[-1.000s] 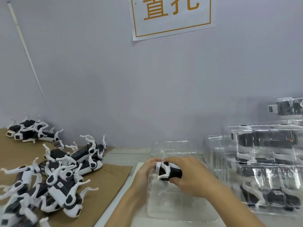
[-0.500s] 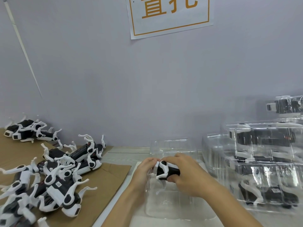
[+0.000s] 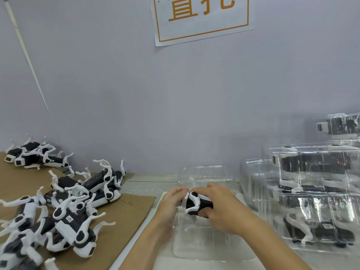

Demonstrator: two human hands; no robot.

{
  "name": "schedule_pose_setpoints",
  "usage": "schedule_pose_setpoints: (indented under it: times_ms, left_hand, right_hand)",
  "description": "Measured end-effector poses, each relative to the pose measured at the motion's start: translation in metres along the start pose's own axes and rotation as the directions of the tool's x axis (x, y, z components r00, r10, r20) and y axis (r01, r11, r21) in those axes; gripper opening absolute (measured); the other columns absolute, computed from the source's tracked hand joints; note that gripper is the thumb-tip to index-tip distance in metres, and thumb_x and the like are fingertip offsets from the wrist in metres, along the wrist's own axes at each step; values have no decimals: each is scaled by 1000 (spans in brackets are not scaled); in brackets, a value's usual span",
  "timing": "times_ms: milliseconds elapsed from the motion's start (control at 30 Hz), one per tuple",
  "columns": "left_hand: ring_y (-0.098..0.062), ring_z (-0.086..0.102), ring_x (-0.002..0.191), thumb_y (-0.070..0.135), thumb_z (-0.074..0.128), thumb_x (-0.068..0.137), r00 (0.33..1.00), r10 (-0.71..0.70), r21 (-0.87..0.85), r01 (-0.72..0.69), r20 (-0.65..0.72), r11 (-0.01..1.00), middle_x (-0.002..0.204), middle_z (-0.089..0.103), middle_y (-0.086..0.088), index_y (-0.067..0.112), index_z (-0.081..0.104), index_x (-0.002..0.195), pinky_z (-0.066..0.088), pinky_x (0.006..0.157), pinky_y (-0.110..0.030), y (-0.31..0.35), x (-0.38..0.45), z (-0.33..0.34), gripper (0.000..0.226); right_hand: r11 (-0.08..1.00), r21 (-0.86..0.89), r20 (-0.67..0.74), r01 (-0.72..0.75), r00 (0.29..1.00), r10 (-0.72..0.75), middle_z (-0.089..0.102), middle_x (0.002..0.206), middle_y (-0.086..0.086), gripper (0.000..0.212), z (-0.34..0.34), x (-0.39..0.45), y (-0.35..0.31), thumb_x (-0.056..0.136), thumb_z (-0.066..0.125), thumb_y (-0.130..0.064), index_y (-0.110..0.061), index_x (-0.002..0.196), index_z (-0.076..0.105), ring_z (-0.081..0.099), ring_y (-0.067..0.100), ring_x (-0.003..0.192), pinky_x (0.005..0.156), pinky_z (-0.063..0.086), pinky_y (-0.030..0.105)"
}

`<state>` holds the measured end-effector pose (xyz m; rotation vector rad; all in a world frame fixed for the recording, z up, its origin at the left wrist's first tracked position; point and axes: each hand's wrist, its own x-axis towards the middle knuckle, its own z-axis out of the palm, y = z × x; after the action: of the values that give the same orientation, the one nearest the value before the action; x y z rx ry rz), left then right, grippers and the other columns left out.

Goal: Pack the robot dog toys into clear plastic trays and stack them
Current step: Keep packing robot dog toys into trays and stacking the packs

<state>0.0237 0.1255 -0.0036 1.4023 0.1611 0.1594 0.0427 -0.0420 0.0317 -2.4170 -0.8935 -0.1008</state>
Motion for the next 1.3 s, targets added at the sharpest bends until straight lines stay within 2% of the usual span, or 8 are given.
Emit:
schedule_pose_setpoints:
  times_ms: [267, 533, 733, 800, 933, 1067, 1200, 1300]
  left_hand:
    - [-22, 69, 86, 14, 53, 100, 999, -38, 20, 38, -24, 999, 95, 73, -8, 13, 69, 110, 54, 64, -34, 1, 1, -1, 18]
    - [-25, 63, 90, 12, 53, 101, 999, -43, 76, 45, -24, 996, 101, 67, -13, 15, 65, 112, 52, 69, -36, 2, 2, -2, 17]
    - [-29, 64, 102, -8, 47, 93, 999, -25, 186, 32, -40, 982, 113, 66, -14, 14, 64, 112, 51, 92, -42, 2, 2, -1, 33]
    - [-27, 65, 102, -4, 50, 95, 999, -16, 180, 23, -42, 983, 111, 67, -12, 15, 65, 112, 55, 86, -38, 2, 1, -1, 30]
    - [-21, 67, 85, -1, 53, 95, 999, -32, 103, 35, -35, 994, 102, 69, -11, 14, 66, 112, 53, 65, -31, 1, 1, -1, 26]
    - [-27, 64, 98, -1, 55, 92, 999, -38, 114, 41, -32, 993, 108, 69, -13, 15, 67, 111, 52, 80, -41, -1, 3, -2, 28]
    - [-26, 62, 102, -12, 54, 83, 995, -86, 231, 95, -46, 968, 112, 66, -12, 17, 66, 108, 50, 93, -41, 3, 7, -4, 40]
    - [-28, 62, 103, -16, 54, 77, 992, -120, 287, 127, -40, 950, 113, 65, -13, 17, 65, 108, 49, 99, -43, 6, 10, -5, 47]
  right_hand:
    - [1000, -12, 51, -2, 999, 2, 47, 102, -6, 38, 1, 0, 1, 92, 59, -21, -44, 123, 55, 46, 19, 105, 95, 35, 34]
    - [1000, -14, 60, -6, 998, 7, 44, 97, -8, 35, -1, 0, 1, 91, 60, -19, -43, 117, 58, 46, 18, 103, 90, 34, 33]
    - [999, -42, 98, -1, 995, 5, 44, 87, -10, 39, -3, -1, -3, 87, 61, -15, -53, 79, 56, 42, 14, 92, 74, 27, 30]
    - [1000, -26, 91, -15, 996, 17, 47, 88, -8, 47, -3, 0, -2, 86, 61, -13, -55, 70, 50, 44, 15, 93, 74, 28, 30]
    - [1000, -1, 80, -16, 997, 16, 52, 92, -5, 46, -1, 0, -1, 86, 60, -12, -55, 75, 51, 47, 20, 98, 79, 32, 32]
    - [999, 20, 78, -42, 996, 40, 52, 98, -4, 42, -1, 0, 0, 88, 60, -13, -55, 88, 55, 47, 25, 102, 84, 40, 36]
    - [1000, 1, 99, -26, 995, 26, 50, 81, -14, 30, -1, 1, 0, 85, 63, -13, -42, 94, 67, 45, 21, 93, 75, 33, 31]
    - [999, -2, 112, -52, 992, 52, 49, 75, -15, 38, 0, 2, -1, 84, 62, -13, -45, 103, 69, 46, 24, 91, 74, 34, 28]
